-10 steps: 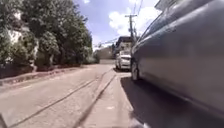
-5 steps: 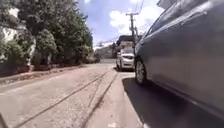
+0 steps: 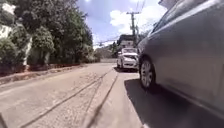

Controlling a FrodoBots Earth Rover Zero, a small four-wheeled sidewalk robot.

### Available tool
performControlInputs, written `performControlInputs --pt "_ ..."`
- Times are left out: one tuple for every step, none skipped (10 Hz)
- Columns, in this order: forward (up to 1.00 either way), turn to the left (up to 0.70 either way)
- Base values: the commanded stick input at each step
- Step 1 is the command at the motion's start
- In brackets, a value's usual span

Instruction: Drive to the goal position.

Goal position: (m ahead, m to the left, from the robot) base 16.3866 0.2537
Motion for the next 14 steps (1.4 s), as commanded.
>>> performControlInputs --pt "0.7 0.0" --pt "0.7 0.0" --pt "0.7 0.0" --pt "0.7 0.0" --pt "0.7 0.0" --pt "0.7 0.0" --pt "0.7 0.0" --pt "0.7 0.0" --pt "0.7 0.0" --pt "0.7 0.0" --pt "0.7 0.0" --pt "0.7 0.0" --pt "0.7 0.0" --pt "0.7 0.0"
